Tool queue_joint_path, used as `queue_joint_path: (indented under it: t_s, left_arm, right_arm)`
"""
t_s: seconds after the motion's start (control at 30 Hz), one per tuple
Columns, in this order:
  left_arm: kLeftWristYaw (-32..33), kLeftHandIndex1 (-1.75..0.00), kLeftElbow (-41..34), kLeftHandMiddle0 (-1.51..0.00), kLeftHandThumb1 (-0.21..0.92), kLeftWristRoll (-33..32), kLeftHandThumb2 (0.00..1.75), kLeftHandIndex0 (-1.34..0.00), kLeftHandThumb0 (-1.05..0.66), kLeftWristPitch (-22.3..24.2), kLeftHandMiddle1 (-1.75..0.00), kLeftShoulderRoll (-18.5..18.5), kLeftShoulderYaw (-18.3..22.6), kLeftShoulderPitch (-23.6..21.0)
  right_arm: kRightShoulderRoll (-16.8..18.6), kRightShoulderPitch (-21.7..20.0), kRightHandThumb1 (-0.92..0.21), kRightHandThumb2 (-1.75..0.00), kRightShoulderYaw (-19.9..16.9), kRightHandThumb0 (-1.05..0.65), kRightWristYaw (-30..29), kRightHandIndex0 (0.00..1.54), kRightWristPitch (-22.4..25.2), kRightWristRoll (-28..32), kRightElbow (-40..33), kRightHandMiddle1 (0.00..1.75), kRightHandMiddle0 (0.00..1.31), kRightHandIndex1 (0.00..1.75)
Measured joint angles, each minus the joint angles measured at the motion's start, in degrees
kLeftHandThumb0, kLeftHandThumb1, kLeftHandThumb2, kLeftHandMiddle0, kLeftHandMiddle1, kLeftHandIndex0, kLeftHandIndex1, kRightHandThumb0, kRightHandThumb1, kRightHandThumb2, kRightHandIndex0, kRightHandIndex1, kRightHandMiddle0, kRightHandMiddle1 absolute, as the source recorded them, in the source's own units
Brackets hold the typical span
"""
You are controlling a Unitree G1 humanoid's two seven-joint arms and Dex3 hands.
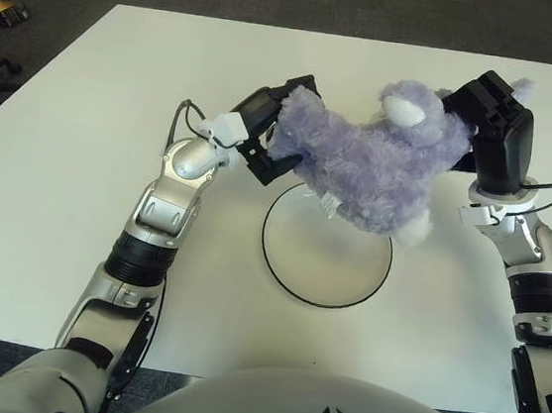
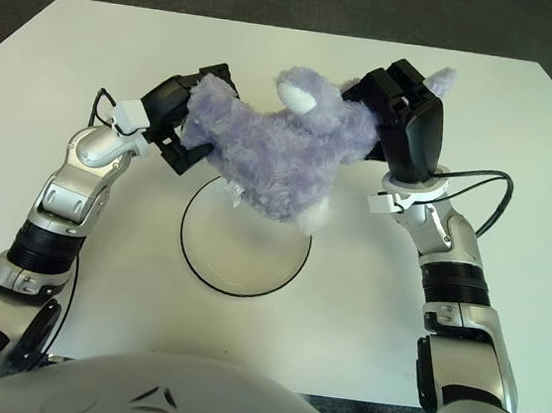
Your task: Put the doll into the plate.
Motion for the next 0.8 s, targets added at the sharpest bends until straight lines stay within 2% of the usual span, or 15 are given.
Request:
queue_joint_path:
  t_s: [0.13, 0.23, 0.4, 0.63, 0.8]
  left_arm:
    - [0.0, -1.67, -0.5, -0.88, -0.07, -0.3, 1.73, -0.73, 0.0, 1.9, -1.75, -0.5, 0.0, 0.0]
    - [-0.2, -1.72, -1.1, -0.89, -0.07, -0.9, 1.74, -0.69, 0.0, 4.9, -1.75, -0.6, 0.0, -0.1]
    - [-1.4, -1.67, -2.4, -0.9, -0.06, -2.3, 1.72, -0.7, 0.0, 9.2, -1.75, -0.3, 0.0, -0.3]
    - [-7.0, -1.61, -4.6, -0.73, 0.16, -9.0, 1.46, -0.56, -0.01, 19.8, -1.75, 2.4, 1.3, -2.3]
    - [-11.9, -1.61, -3.5, -0.69, 0.2, -16.6, 1.41, -0.54, -0.01, 27.5, -1.75, 3.6, 3.1, -3.8]
  right_arm:
    - [0.0, 0.0, 0.03, -1.58, -0.1, -0.02, 0.1, 0.85, -0.1, 0.0, 0.0, 1.34, 0.88, 1.75]
    - [0.0, 0.0, -0.09, -1.54, -0.1, -0.01, 0.2, 0.7, -0.2, 0.0, 0.0, 1.61, 0.7, 1.75]
    - [0.0, 0.0, -0.17, -1.48, -0.3, -0.01, 0.1, 0.61, -0.4, -0.1, 0.0, 1.72, 0.6, 1.75]
    - [0.3, 0.0, -0.29, -1.36, -0.4, -0.01, 0.1, 0.52, -0.5, -0.2, 0.0, 1.74, 0.51, 1.75]
    - [0.5, 0.0, -0.41, -1.22, -0.4, -0.01, 0.1, 0.43, -0.9, -0.2, 0.0, 1.74, 0.42, 1.75]
